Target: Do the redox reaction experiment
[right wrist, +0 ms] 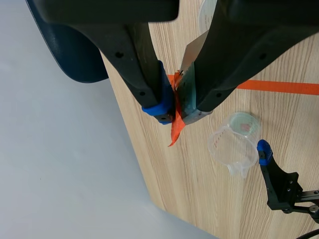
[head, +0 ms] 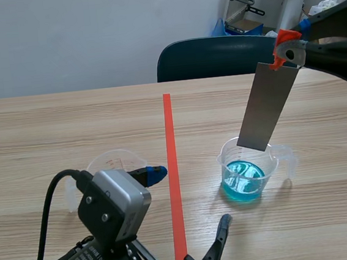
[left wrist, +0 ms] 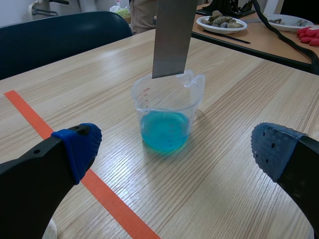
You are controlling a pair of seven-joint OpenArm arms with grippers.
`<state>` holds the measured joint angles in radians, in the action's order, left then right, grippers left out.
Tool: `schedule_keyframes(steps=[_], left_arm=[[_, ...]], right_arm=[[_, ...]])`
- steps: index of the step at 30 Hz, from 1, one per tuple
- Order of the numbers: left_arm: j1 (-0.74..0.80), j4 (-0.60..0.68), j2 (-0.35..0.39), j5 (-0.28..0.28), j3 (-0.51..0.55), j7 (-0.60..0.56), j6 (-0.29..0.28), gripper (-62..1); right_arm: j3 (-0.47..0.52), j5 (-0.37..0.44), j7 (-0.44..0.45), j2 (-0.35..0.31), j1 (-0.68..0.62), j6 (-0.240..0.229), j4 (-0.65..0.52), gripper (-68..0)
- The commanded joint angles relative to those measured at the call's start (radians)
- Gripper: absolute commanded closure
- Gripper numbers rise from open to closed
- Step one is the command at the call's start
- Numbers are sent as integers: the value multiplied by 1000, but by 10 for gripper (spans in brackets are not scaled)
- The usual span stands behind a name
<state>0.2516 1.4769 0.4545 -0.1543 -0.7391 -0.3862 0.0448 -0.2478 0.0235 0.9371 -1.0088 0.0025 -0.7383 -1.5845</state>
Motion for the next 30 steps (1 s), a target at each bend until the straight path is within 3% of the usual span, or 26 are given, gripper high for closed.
schedule_keyframes(steps=[1, 19, 26, 30], left_arm=[[-3, 9, -5, 2, 1, -14, -2, -623], [-3, 9, -5, 2, 1, -14, -3, -612], [-53, -6, -24, 1, 0, 25, -10, -315], [-121, -76, -77, 1, -2, 47, -14, -99]], right_arm=[[21, 15, 8, -16, 14, -7, -14, -8], [21, 15, 8, -16, 14, -7, -14, -8], [21, 15, 8, -16, 14, -7, -14, -8], [21, 15, 8, -16, 14, -7, -14, -8]])
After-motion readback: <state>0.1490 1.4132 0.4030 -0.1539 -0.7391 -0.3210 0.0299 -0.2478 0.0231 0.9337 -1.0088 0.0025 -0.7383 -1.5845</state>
